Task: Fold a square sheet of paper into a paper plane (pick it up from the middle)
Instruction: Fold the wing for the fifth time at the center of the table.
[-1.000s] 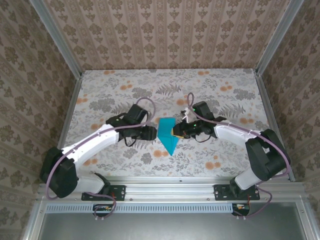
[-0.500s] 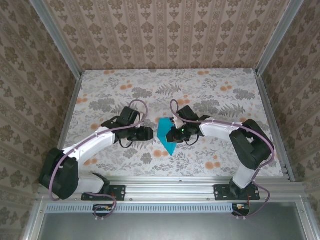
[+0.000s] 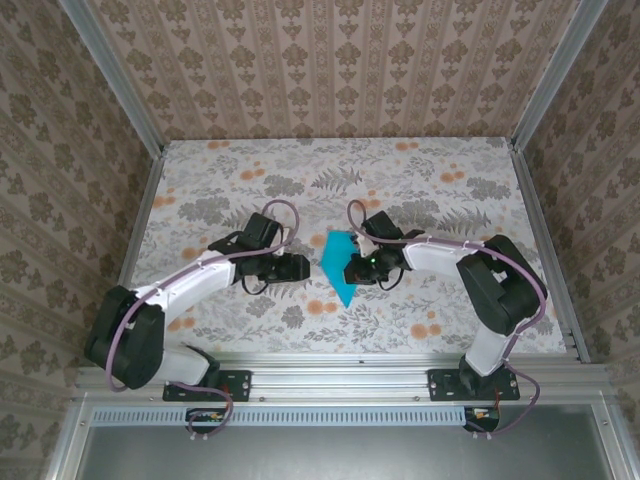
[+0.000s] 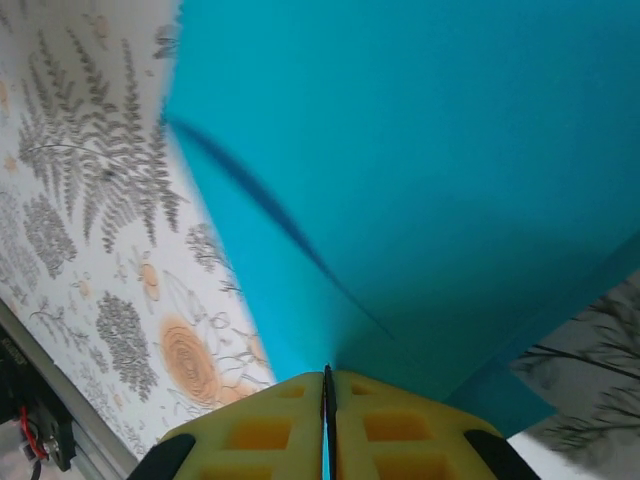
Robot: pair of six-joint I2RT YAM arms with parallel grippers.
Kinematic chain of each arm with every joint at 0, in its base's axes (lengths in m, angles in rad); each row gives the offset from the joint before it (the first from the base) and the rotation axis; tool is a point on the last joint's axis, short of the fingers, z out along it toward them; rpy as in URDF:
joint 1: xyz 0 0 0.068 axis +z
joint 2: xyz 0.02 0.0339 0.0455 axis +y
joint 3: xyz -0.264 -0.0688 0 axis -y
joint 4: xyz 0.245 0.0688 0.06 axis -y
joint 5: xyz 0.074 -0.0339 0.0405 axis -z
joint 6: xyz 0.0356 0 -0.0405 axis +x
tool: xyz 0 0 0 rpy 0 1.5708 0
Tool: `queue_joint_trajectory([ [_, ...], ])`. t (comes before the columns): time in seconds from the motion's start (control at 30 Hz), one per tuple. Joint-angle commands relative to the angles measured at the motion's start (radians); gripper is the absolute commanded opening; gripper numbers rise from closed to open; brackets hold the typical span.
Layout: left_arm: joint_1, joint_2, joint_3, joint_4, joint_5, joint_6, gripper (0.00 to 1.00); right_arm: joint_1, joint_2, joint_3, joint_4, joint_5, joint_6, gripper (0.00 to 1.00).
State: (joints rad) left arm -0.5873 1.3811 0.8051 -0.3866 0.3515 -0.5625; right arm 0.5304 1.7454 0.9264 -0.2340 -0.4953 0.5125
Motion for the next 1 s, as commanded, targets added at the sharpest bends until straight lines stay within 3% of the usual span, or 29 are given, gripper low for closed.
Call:
queue_joint_trajectory([
  [0.0, 0.004, 0.026, 0.003, 0.025, 0.031, -0.02, 0.57, -0.026, 0.014, -0.042, 0.028, -0.031, -0.009, 0.11],
  [0.4, -0.059, 0.136, 0.058, 0.088, 0.047, -0.063, 0.58, -0.121, 0.039, -0.155, 0.191, -0.155, 0.048, 0.1],
  [0.63, -0.143, 0.237, 0.119, 0.177, -0.003, -0.16, 0.57, -0.16, 0.05, -0.209, 0.262, -0.201, 0.071, 0.08],
  [0.97, -0.184, 0.325, 0.151, 0.31, -0.069, -0.317, 0.54, -0.18, 0.054, -0.241, 0.304, -0.22, 0.07, 0.04],
])
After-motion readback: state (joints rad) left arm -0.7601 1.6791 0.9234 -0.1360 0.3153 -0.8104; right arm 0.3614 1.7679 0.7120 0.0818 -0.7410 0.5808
